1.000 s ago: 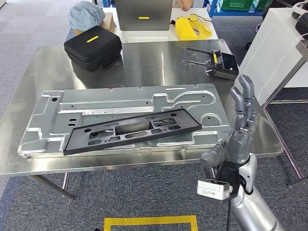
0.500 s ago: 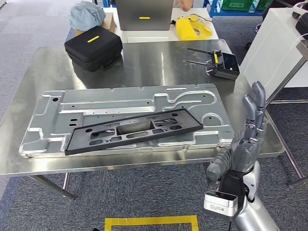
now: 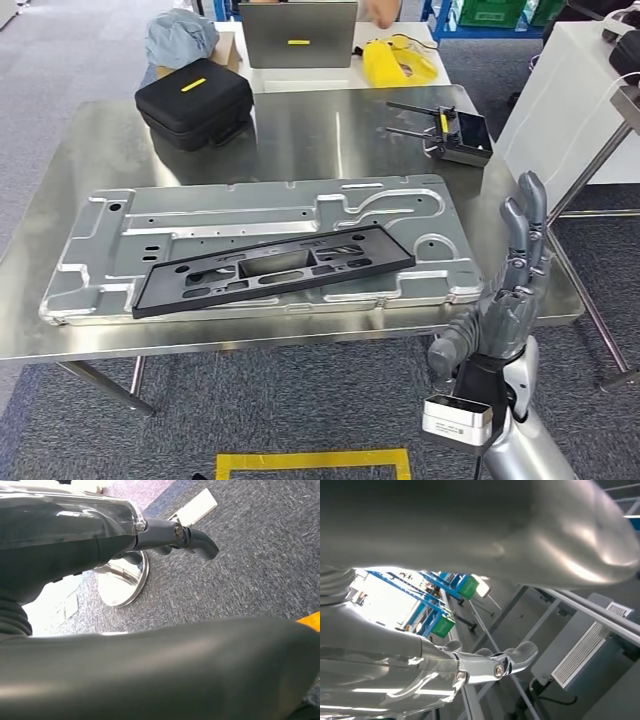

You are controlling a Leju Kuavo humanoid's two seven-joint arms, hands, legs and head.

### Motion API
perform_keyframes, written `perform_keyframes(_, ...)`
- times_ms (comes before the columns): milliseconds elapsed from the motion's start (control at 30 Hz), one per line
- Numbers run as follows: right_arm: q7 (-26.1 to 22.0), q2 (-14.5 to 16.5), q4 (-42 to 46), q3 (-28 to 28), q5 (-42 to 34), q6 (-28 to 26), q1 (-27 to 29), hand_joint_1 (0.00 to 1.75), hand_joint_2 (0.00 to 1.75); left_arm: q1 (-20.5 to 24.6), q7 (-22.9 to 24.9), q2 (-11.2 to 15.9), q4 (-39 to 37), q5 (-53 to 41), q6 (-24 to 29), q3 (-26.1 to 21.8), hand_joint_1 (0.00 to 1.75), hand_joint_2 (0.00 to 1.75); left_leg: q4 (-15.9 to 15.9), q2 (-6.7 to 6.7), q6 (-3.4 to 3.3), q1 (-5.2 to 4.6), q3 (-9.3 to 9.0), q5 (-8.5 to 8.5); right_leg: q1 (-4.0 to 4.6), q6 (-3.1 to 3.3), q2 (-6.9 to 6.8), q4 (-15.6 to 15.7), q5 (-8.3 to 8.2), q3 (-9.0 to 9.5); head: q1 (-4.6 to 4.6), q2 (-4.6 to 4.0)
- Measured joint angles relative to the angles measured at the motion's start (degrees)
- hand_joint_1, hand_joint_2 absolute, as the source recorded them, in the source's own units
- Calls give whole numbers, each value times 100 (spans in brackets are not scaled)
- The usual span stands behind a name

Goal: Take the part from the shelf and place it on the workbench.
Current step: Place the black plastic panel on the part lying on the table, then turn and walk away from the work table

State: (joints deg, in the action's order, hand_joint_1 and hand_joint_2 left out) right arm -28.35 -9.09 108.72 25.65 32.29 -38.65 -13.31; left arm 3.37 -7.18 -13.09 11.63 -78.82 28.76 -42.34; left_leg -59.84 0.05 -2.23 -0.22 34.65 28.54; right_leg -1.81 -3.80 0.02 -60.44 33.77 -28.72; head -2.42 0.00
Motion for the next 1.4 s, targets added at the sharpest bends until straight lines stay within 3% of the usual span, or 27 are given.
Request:
perform_keyframes(100, -5, 1, -2, 0, 0, 9, 6, 0, 0, -2, 1, 2, 0, 0, -4, -1, 0, 0, -28, -17, 119, -10, 65, -72, 20, 73, 21, 142, -33, -5, -2, 0)
perform_keyframes(167, -9, 3, -3, 1, 2, 14, 1, 0, 0, -4, 3, 4, 0, 0, -4, -3, 0, 0, -107, -22, 182, 8, 125, 28, 10, 169, -1, 155, -69, -64, -3, 0)
perform_keyframes(200, -10, 4, -4, 1, 2, 19, -1, 0, 0, -4, 4, 5, 0, 0, -4, -3, 0, 0, -265, -24, 212, 18, 185, 196, 2, 227, -17, 161, -103, -106, -4, 0)
perform_keyframes(267, -11, 7, -5, 1, 3, 26, 3, 0, 0, -3, 8, 6, 0, 0, -4, -3, 0, 0, -878, -24, 269, 37, 366, 683, 12, 317, -47, 162, -172, -211, -5, 0)
perform_keyframes(300, -11, 7, -7, 2, 4, 27, 8, 0, 0, -3, 9, 6, 0, -1, -4, -3, 0, 0, -1215, -23, 284, 42, 442, 866, 24, 341, -62, 160, -206, -264, -5, 0)
perform_keyframes(333, -12, 7, -10, 3, 4, 27, 13, 0, 0, -5, 10, 6, 0, -1, -5, -3, 0, 0, -1441, -23, 287, 44, 460, 945, 38, 355, -75, 157, -242, -313, -5, 1)
perform_keyframes(367, -13, 7, -12, 3, 4, 27, 16, 0, 0, -6, 13, 6, 1, -2, -5, -3, 0, 0, -1482, -23, 276, 42, 390, 909, 54, 361, -85, 155, -276, -356, -5, 1)
perform_keyframes(400, -13, 7, -14, 4, 4, 29, 15, 0, 0, -6, 15, 7, 1, -2, -6, -4, 0, 0, -1309, -23, 250, 36, 220, 783, 71, 364, -91, 154, -308, -393, -5, 1)
perform_keyframes(500, -13, 7, -16, 5, 2, 48, 3, 0, 0, 3, 18, 13, 1, -1, -6, -5, 0, 0, -179, -27, 103, -22, -538, 440, 110, 337, -97, 149, -395, -458, -5, 0)
perform_keyframes(567, -14, 7, -17, 8, 1, 57, 0, 0, 0, 8, 18, 17, 1, -2, -7, -4, 0, 0, 170, -30, 52, -67, -728, 424, 102, 272, -100, 147, -458, -487, -4, 1)
perform_keyframes(633, -14, 5, -21, 8, -1, 60, 0, 0, 0, 9, 21, 17, 1, -2, -9, -5, 0, 0, 247, -19, 35, -65, -709, 385, 86, 199, -90, 138, -495, -528, -4, 1)
perform_keyframes(667, -13, 4, -26, 6, -4, 61, -1, 0, 0, 13, 24, 19, 1, -2, -10, -7, 0, 0, 291, -8, 9, -50, -684, 348, 90, 171, -73, 93, -428, -573, 2, 0)
perform_keyframes(733, -13, 1, -43, 1, -10, 62, -2, 0, 0, 23, 29, 21, 2, -2, -10, -9, 0, 0, 361, 19, -51, -15, -589, 252, 100, 138, -39, -252, -38, -729, 15, 0)
perform_keyframes(800, -13, 1, -69, 2, -15, 62, 1, 0, 0, 21, 29, 21, 1, -2, -11, -10, 0, 0, 344, 36, -87, -22, -454, 156, 101, 111, -30, -934, 434, -907, 26, 1)
perform_keyframes(833, -13, 1, -83, 3, -17, 62, 5, 0, 0, 18, 29, 20, 0, -2, -11, -10, 0, 0, 327, 44, -87, -23, -387, 115, 100, 97, -30, -1226, 534, -947, 28, 1)
perform_keyframes(867, -13, 1, -95, 3, -17, 62, 6, 0, 0, 17, 31, 20, 1, -2, -11, -10, 0, 0, 303, 51, -84, -23, -317, 79, 97, 85, -30, -1368, 511, -912, 28, 1)
perform_keyframes(900, -13, 0, -104, 3, -18, 62, 5, 0, 0, 19, 31, 20, 1, -2, -11, -10, 0, 0, 272, 55, -76, -21, -248, 49, 93, 76, -31, -1302, 381, -785, 27, 1)
perform_keyframes(967, -13, 0, -111, 3, -18, 63, -4, 0, 0, 22, 30, 18, 1, -2, -10, -10, 0, 0, 187, 56, -48, -18, -124, 10, 84, 71, -31, -670, 75, -301, 27, 0)
perform_keyframes(1033, -13, 1, -112, 3, -18, 64, -20, 0, 0, 23, 30, 17, 0, -2, -11, -10, 0, 0, 89, 54, -3, -35, -27, -24, 90, 96, -23, 1, -17, 116, 23, 0)
perform_keyframes(1067, -13, 2, -112, 3, -18, 64, -26, 0, 0, 24, 30, 17, 1, -2, -11, -10, 0, 0, 55, 53, 25, -44, 10, -52, 98, 113, -18, 168, -3, 201, 21, 1)
perform_keyframes(1167, -13, 3, -117, 5, -19, 79, -38, 0, 0, 17, 33, 20, 1, -4, -13, -10, 0, 0, -1, 42, 127, -54, 126, -68, 75, 195, -26, 257, -26, 115, 18, 1)
perform_keyframes(1200, -12, 4, -120, 7, -19, 86, -40, 0, 0, 14, 33, 21, 0, -5, -15, -10, 0, 0, -100, 37, 166, -47, 185, 73, 58, 256, -35, 271, -63, 50, 16, 0)
perform_keyframes(1267, -10, 4, -128, 8, -20, 93, -38, 0, 0, 14, 34, 23, 0, -7, -25, -10, 0, 0, -584, 31, 240, -12, 330, 579, 50, 365, -53, 274, -166, -102, 11, 0)
perform_keyframes(1300, -9, 4, -134, 8, -22, 95, -35, 0, 0, 15, 34, 22, 0, -7, -29, -10, 0, 0, -938, 32, 265, 7, 396, 821, 56, 390, -65, 268, -221, -179, 11, 0)
perform_keyframes(1333, -9, 4, -140, 8, -23, 95, -31, 0, 0, 16, 34, 23, 0, -7, -32, -10, 0, 0, -1250, 32, 282, 20, 431, 951, 61, 396, -76, 258, -274, -252, 11, 1)
perform_keyframes(1367, -9, 4, -146, 8, -25, 95, -27, 0, 0, 17, 34, 23, 0, -7, -32, -10, 0, 0, -1440, 32, 289, 26, 407, 953, 66, 395, -87, 244, -324, -327, 12, 1)
perform_keyframes(1400, -9, 4, -150, 8, -28, 95, -26, 0, 0, 17, 34, 23, 1, -7, -32, -10, 0, 0, -1442, 32, 287, 29, 300, 840, 70, 390, -95, 225, -370, -403, 12, 1)
